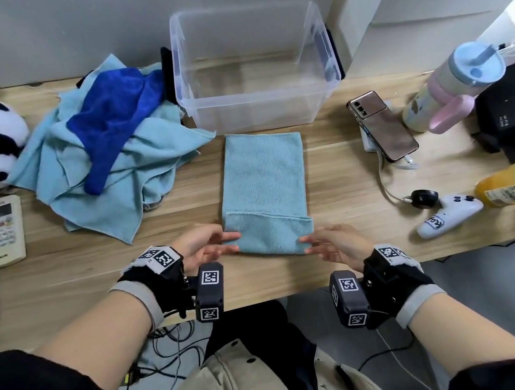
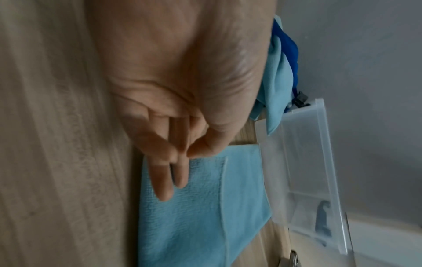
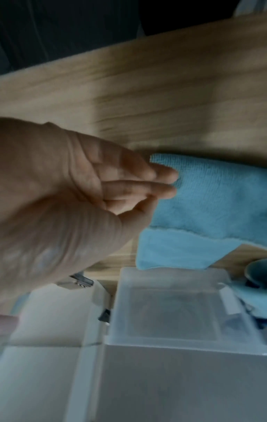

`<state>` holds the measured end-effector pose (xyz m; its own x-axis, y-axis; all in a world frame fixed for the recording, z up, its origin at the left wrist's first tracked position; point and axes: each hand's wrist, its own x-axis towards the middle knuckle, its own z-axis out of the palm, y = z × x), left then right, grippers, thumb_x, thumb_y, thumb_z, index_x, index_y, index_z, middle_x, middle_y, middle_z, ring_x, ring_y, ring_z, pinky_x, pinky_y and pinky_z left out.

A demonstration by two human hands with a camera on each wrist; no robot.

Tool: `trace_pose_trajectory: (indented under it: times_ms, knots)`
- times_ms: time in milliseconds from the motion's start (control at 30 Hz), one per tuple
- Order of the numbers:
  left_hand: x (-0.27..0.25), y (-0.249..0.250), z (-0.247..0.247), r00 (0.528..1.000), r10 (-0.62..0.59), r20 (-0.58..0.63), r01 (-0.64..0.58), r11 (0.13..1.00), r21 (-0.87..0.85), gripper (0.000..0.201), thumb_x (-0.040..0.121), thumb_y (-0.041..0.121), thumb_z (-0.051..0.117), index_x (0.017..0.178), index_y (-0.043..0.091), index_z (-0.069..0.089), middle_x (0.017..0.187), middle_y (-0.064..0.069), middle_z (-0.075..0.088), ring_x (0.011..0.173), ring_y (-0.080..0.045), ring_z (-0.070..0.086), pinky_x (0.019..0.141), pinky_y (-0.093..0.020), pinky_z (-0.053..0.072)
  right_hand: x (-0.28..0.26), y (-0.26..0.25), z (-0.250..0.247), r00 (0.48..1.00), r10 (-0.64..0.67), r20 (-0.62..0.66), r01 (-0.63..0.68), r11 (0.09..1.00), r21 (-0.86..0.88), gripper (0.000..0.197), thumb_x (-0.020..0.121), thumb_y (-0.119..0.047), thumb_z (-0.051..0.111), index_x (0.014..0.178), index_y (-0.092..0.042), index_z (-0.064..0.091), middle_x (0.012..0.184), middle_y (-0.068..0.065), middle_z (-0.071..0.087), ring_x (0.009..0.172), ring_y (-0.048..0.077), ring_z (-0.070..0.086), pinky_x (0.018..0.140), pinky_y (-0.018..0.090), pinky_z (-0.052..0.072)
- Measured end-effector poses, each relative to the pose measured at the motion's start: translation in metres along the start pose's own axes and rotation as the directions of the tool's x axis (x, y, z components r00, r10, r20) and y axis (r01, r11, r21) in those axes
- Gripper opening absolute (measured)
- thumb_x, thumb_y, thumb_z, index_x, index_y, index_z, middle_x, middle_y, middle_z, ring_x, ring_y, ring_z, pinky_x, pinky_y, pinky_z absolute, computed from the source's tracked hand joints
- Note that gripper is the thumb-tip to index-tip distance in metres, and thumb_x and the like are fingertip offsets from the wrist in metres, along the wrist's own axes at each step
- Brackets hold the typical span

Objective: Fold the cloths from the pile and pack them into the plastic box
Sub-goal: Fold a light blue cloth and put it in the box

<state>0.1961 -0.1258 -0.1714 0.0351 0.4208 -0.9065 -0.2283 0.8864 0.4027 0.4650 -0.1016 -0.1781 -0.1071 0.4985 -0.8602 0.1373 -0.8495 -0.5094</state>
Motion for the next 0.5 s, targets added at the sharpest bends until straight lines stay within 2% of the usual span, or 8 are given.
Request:
trace_pose_trajectory:
  times_ms: [67,167,267,367,433,467,500]
  knots:
    - [0.004,-0.001,0.003,0.998,0.050,-0.049,-0.045,0.994,0.104,0.012,0.094,0.009,0.049,0.103,0.002,0.054,0.094,-0.007,0.071,0.053,-0.013,0.069,0.029,-0.013,0.037,0.004,0.001,0.004,0.996,-0.066,-0.057,0.060,0.993,-0.099,0.006,0.088,-0.013,0.062,0.092,-0.010,0.059,0.073,-0.001,0.073,0.049,0.007,0.064,0.042,0.015,0.043]
    - [0.014,-0.004,0.005,0.983,0.135,-0.128,-0.104,0.970,0.220,0.012,0.092,0.017,0.057,0.093,0.005,0.058,0.064,0.001,0.072,0.040,-0.007,0.061,0.030,-0.011,0.029,0.013,0.004,0.011,0.971,-0.178,-0.162,0.150,0.974,-0.168,0.007,0.088,-0.012,0.063,0.089,-0.009,0.057,0.052,-0.003,0.067,0.036,0.004,0.055,0.033,0.013,0.032]
    - [0.022,-0.006,0.004,0.966,0.188,-0.175,-0.132,0.948,0.288,0.011,0.092,0.018,0.057,0.087,0.008,0.057,0.049,0.005,0.066,0.031,-0.004,0.053,0.029,-0.010,0.024,0.019,0.001,0.017,0.938,-0.271,-0.219,0.223,0.950,-0.217,0.007,0.087,-0.011,0.064,0.086,-0.008,0.059,0.051,0.003,0.059,0.029,0.001,0.046,0.031,0.012,0.030]
    - [0.028,-0.008,0.005,0.944,0.235,-0.232,-0.148,0.930,0.337,0.013,0.090,0.019,0.059,0.079,0.012,0.057,0.041,0.007,0.061,0.025,-0.001,0.041,0.029,-0.009,0.022,0.023,0.002,0.018,0.919,-0.312,-0.241,0.229,0.920,-0.317,0.010,0.085,-0.014,0.067,0.083,-0.007,0.061,0.053,0.004,0.056,0.033,0.003,0.047,0.041,0.016,0.041]
    - [0.030,-0.009,0.006,0.927,0.269,-0.260,-0.162,0.916,0.366,0.017,0.089,0.019,0.059,0.073,0.013,0.056,0.036,0.008,0.057,0.023,-0.001,0.035,0.029,-0.008,0.021,0.027,0.002,0.017,0.911,-0.333,-0.242,0.217,0.889,-0.403,0.012,0.083,-0.017,0.069,0.078,-0.010,0.060,0.053,0.001,0.057,0.042,0.009,0.051,0.052,0.026,0.049]
    - [0.032,-0.009,0.006,0.920,0.281,-0.271,-0.168,0.912,0.373,0.019,0.089,0.018,0.060,0.071,0.014,0.056,0.034,0.009,0.056,0.022,-0.001,0.033,0.028,-0.007,0.021,0.028,0.002,0.018,0.901,-0.355,-0.249,0.216,0.866,-0.452,0.015,0.081,-0.017,0.070,0.073,-0.014,0.058,0.054,0.000,0.057,0.046,0.011,0.052,0.057,0.031,0.050]
    - [0.034,-0.010,0.006,0.915,0.290,-0.280,-0.173,0.910,0.376,0.021,0.089,0.018,0.060,0.069,0.014,0.055,0.033,0.009,0.054,0.021,-0.001,0.033,0.028,-0.007,0.020,0.028,0.001,0.018,0.881,-0.394,-0.260,0.222,0.832,-0.508,0.020,0.080,-0.018,0.070,0.070,-0.018,0.053,0.056,-0.001,0.056,0.050,0.011,0.052,0.059,0.030,0.048]
